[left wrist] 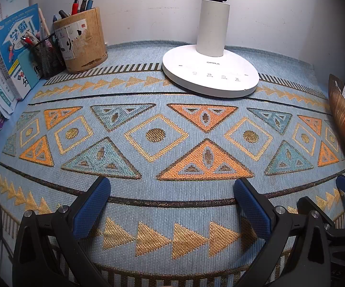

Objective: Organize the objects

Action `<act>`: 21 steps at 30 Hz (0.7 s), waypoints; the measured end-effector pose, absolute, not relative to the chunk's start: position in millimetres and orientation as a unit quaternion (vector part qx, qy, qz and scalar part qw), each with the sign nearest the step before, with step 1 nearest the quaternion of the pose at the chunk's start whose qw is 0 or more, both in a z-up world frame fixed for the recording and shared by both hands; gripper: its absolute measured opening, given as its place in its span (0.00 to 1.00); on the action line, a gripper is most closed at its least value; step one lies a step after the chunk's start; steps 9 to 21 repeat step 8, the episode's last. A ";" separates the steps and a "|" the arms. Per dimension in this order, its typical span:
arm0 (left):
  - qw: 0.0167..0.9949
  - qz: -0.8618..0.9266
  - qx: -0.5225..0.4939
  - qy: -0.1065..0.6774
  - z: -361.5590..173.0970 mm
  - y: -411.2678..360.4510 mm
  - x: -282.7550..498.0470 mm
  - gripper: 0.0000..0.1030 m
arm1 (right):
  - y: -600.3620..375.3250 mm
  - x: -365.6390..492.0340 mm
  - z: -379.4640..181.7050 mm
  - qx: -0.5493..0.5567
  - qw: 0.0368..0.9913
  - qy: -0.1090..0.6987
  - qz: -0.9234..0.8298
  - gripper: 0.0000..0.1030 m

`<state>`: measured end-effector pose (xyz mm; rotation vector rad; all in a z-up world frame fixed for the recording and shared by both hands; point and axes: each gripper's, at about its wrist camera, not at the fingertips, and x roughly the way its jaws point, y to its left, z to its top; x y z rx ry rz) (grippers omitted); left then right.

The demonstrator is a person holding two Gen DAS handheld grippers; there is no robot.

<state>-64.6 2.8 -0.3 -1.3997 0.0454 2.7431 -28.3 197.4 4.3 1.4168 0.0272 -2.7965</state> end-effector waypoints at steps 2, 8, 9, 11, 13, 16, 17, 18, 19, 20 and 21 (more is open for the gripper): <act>0.031 0.890 -0.454 0.015 0.2 2.7 -64.6 1.00 | 197.4 -28.2 4.1 0.452 0.003 0.009 -0.892 1.00; 0.031 0.890 -0.454 0.015 -0.7 3.5 -64.1 1.00 | 197.3 -28.3 4.1 0.452 0.003 0.009 -0.892 1.00; 0.031 0.890 -0.454 0.015 -0.7 3.5 -64.1 1.00 | 197.3 -28.3 4.1 0.452 0.003 0.009 -0.892 1.00; 0.031 0.890 -0.454 0.015 -0.7 3.5 -64.1 1.00 | 197.3 -28.3 4.1 0.452 0.003 0.009 -0.892 1.00; 0.031 0.890 -0.454 0.015 -0.7 3.5 -64.1 1.00 | 197.3 -28.3 4.1 0.452 0.003 0.009 -0.892 1.00; 0.031 0.890 -0.454 0.015 -0.7 3.5 -64.1 1.00 | 197.3 -28.3 4.1 0.452 0.003 0.009 -0.892 1.00; 0.031 0.890 -0.454 0.015 -0.7 3.5 -64.1 1.00 | 197.3 -28.3 4.1 0.452 0.003 0.009 -0.892 1.00; 0.031 0.890 -0.454 0.015 -0.7 3.5 -64.1 1.00 | 197.3 -28.3 4.1 0.452 0.003 0.009 -0.892 1.00; 0.031 0.890 -0.454 0.015 -0.7 3.5 -64.1 1.00 | 197.3 -28.3 4.1 0.452 0.003 0.009 -0.892 1.00; 0.031 0.890 -0.454 0.015 -0.7 3.5 -64.1 1.00 | 197.3 -28.3 4.1 0.452 0.003 0.009 -0.892 1.00; 0.031 0.890 -0.454 0.015 -0.7 3.5 -64.1 1.00 | 197.3 -28.3 4.1 0.452 0.003 0.009 -0.892 1.00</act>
